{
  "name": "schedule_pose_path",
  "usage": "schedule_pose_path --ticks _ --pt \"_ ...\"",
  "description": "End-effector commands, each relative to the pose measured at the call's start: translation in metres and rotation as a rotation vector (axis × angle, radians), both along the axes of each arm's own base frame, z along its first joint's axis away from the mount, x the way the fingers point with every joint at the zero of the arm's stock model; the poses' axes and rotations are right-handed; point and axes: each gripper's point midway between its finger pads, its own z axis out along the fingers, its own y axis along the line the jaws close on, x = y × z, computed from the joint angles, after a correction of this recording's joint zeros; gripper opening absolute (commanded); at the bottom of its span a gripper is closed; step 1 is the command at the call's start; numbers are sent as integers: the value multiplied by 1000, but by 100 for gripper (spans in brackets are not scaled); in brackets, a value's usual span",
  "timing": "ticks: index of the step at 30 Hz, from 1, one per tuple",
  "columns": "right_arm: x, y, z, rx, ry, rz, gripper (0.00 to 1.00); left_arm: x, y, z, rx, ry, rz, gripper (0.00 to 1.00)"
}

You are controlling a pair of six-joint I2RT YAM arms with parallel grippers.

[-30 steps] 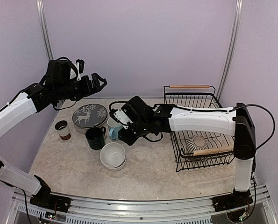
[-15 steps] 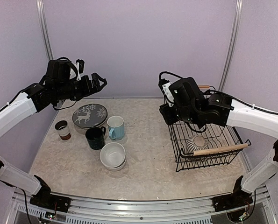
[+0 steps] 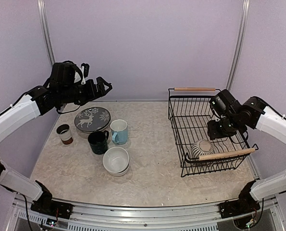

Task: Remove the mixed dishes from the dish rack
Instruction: Grab the cup from the dish rack.

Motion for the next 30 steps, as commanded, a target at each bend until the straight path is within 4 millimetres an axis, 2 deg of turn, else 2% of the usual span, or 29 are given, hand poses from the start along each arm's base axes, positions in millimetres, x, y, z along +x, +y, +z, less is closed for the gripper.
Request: schedule_pose_path --ticks 1,4,9,17,25,30 --pt "-30 -18 -48 13 238 -23 52 2 -4 -6 -5 23 -16 99" --pt "-34 -17 -63 40 316 6 56 3 -4 -6 0 21 -13 99" --pt "-42 -3 -88 77 432 78 58 3 -2 -5 7 15 -6 99" --pt "-43 1 -112 64 488 97 46 2 -3 -3 4 12 -14 99" --pt "-47 -9 -139 3 538 68 43 2 -5 -3 4 17 -19 99" --pt "-41 -12 -145 -14 510 48 42 4 -5 -6 9 24 -17 99"
